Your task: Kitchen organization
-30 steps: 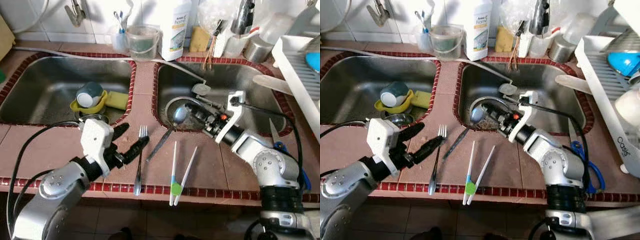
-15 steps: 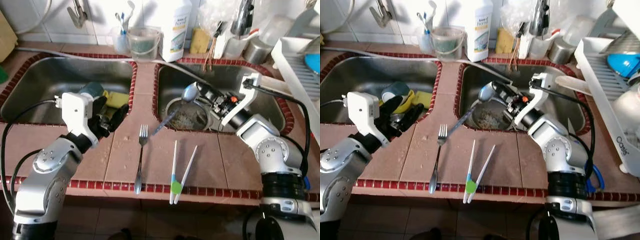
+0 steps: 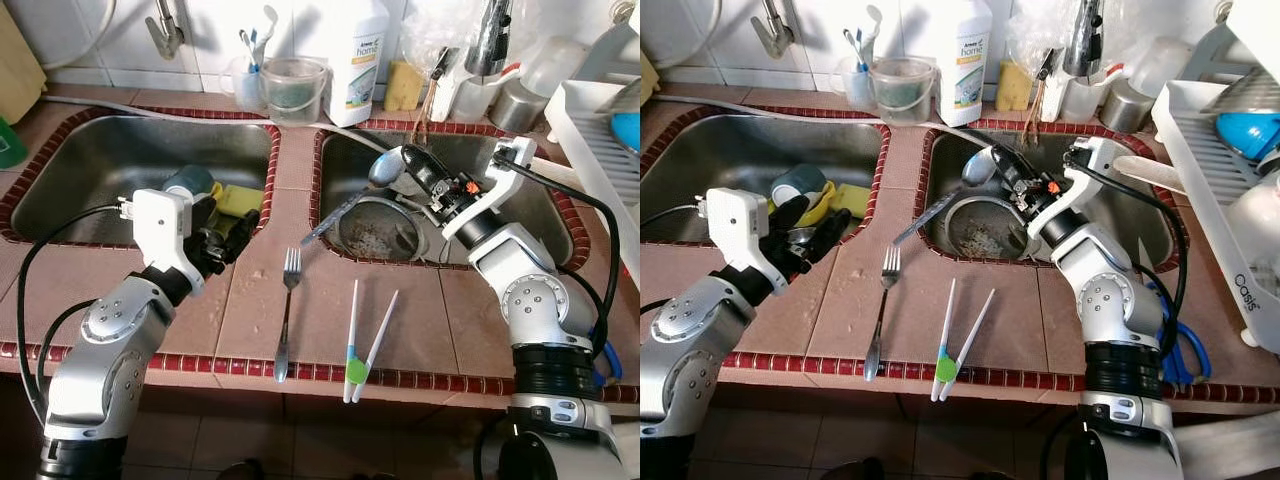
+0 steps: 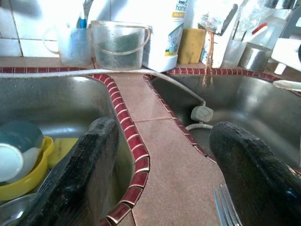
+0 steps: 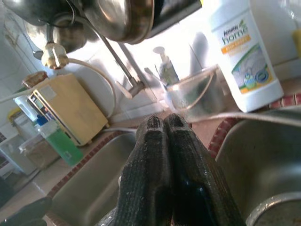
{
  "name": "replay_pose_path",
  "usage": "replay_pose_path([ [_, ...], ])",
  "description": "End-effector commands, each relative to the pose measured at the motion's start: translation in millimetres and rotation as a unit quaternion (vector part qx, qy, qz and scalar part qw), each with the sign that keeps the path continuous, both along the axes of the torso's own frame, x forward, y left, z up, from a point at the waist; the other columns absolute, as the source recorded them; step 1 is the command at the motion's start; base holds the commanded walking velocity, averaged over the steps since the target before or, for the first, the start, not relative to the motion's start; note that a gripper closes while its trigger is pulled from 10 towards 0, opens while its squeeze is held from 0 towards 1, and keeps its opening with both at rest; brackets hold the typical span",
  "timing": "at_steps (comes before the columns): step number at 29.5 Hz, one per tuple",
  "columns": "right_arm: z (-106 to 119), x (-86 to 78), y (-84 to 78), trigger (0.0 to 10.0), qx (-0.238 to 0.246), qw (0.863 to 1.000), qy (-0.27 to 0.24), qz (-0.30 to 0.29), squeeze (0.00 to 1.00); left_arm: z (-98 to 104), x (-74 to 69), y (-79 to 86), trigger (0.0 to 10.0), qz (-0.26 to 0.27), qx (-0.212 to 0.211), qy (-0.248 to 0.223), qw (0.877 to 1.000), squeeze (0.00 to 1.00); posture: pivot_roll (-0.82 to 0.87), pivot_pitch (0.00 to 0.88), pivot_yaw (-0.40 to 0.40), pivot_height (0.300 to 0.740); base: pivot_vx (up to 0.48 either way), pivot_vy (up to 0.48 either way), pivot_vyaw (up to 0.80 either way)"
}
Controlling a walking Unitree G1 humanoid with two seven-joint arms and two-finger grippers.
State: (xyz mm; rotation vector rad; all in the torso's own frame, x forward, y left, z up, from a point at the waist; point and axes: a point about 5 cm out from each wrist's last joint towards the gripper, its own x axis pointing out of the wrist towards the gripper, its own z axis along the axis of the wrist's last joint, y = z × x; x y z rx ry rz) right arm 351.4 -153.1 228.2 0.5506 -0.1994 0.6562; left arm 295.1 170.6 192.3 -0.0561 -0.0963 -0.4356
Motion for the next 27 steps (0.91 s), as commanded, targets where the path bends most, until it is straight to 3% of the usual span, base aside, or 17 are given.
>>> replay_pose_path([
  [1,3.8,-2.9,-6.4,10.0,0.005,1.0,-0.012,-0.012,0.0,2.1,1.4,1.6,10.0,-0.002,0.008,-0.006,1.0,0.0,-0.02,0.118,-0.001,0.74,0.0,0.244,0.0],
  [27,0.4,-7.1,-6.9,10.0,0.017,1.0,-0.004,-0.021,0.0,2.3,2.2,4.2,10.0,-0.016,0.016,-0.001,1.0,0.0,-0.02,0.133,0.019,0.74,0.0,0.343,0.0],
])
